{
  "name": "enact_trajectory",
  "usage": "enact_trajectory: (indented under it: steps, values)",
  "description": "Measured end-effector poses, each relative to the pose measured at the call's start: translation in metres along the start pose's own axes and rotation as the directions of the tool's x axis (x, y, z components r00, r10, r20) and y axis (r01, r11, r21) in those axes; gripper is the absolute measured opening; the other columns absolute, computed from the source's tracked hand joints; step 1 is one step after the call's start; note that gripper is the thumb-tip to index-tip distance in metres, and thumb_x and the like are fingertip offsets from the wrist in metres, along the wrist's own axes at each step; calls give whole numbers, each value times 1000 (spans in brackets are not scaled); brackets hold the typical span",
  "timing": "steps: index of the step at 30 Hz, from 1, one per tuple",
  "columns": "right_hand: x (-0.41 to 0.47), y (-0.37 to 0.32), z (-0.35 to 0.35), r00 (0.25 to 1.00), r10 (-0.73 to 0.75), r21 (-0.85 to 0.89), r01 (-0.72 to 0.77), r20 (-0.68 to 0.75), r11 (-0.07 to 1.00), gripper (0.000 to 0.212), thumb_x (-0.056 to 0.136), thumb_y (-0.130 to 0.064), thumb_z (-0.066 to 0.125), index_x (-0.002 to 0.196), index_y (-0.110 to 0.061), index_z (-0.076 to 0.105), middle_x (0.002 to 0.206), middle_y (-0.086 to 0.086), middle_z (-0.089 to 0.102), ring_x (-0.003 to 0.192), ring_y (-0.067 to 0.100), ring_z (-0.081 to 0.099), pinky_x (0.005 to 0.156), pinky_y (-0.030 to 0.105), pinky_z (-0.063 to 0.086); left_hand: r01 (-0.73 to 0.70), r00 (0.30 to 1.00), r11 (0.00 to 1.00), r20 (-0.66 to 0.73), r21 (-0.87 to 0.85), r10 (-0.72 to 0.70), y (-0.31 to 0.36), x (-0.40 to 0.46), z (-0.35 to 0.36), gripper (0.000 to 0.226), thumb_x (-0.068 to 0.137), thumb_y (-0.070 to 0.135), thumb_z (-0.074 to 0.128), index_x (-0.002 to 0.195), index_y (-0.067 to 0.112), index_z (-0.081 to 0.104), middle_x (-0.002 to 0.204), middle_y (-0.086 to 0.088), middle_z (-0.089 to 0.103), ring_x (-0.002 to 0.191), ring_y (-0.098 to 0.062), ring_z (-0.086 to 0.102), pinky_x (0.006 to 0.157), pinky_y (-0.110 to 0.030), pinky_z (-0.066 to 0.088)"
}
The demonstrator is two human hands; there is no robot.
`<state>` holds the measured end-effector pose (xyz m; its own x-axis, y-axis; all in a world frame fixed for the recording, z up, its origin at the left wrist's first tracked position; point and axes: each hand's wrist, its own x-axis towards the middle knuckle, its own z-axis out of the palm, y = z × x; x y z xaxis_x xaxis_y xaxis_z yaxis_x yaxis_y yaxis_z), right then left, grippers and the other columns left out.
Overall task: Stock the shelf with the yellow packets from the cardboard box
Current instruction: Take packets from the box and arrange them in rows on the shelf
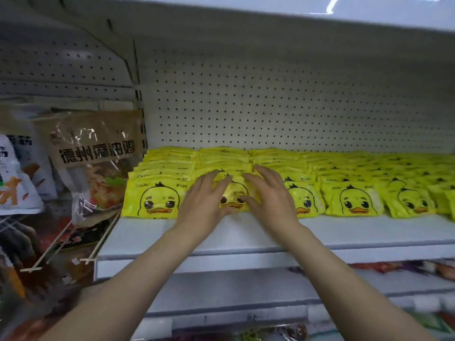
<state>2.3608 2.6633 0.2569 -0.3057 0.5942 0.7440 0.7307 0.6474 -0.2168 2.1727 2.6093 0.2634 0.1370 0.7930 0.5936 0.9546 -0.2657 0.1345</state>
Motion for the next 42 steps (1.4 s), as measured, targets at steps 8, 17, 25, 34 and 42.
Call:
enact_trajectory:
  steps: [8,17,25,34,42]
  values:
    - [-34,100,-66,981,102,-77,-91,163,993,56,76,-31,83,128,-30,64,148,4,48,138,27,38,107,40,39,-198,972,976,114,-89,207,91,42,65,75,81,45,71,146,32,38,154,-7,32,141,-28,27,110,-44,35]
    - [-24,141,-47,984,-52,-100,70,168,993,53,69,-39,86,118,-28,68,141,6,55,130,29,49,97,38,49,-204,978,974,63,101,198,97,63,90,79,51,35,93,123,20,62,129,-13,58,116,-33,57,80,-44,57]
    - [-19,167,-40,950,-242,-63,258,198,964,63,71,-37,85,128,-25,61,149,6,47,137,29,44,102,36,45,-195,978,962,-33,193,205,107,61,101,84,47,40,93,121,13,64,130,-13,59,116,-31,56,88,-37,54]
    - [5,172,-29,954,-224,-67,242,201,968,62,64,-29,89,120,-24,64,141,5,56,129,29,53,92,40,55,-84,992,966,-73,245,104,116,79,109,68,49,30,93,109,12,66,123,-12,62,110,-29,58,71,-30,55]
    - [0,186,-33,937,-270,39,269,222,962,65,72,-34,84,132,-29,58,152,0,43,141,22,37,102,38,44,-105,994,992,-27,67,107,105,75,104,68,65,33,86,123,15,55,134,-12,53,122,-29,44,80,-42,56]
